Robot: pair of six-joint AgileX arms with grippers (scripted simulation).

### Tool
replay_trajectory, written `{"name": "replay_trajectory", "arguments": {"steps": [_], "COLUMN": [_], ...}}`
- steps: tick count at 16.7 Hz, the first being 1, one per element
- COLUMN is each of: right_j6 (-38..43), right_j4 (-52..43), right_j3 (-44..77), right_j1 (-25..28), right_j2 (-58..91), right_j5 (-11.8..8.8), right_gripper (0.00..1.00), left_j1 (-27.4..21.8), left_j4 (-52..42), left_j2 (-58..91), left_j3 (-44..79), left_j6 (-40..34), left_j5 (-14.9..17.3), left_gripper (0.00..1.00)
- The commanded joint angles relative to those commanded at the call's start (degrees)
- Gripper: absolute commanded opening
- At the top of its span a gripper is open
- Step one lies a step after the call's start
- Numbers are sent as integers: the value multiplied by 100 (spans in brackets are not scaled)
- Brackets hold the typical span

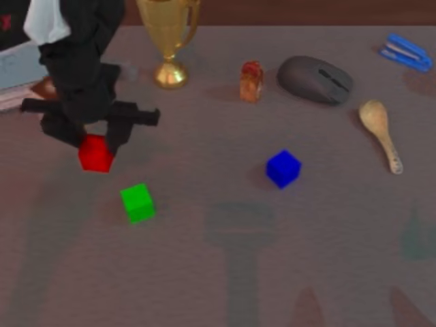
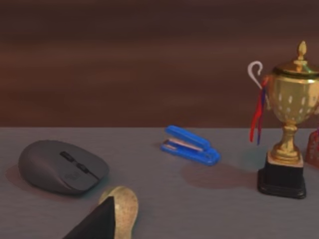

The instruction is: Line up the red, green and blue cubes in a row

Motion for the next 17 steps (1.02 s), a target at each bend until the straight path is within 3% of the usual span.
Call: {"name": "replay_trajectory", "arguments": {"steps": [4,7,10,17], "right_j6": [0,0,0,0], "right_j4": [0,0,0,0], "right_j3": [0,0,0,0], "right_j1": [0,0,0,0], "right_j2": [0,0,0,0], "right_j5": [0,0,0,0], "right_gripper": [100,100,100,100], "left_j1": [-1059,-1681,-1924,-1913], "left_j4": [-17,16,53,472], "left_j2": [-416,-720,-872,-744], "left_j3": [-493,-783,-901,-1193], "left_j6": [-1736,-2574,-2858,-2837], "left_j5": [-45,-82,-104,-98], "left_gripper": [0,0,0,0]}}
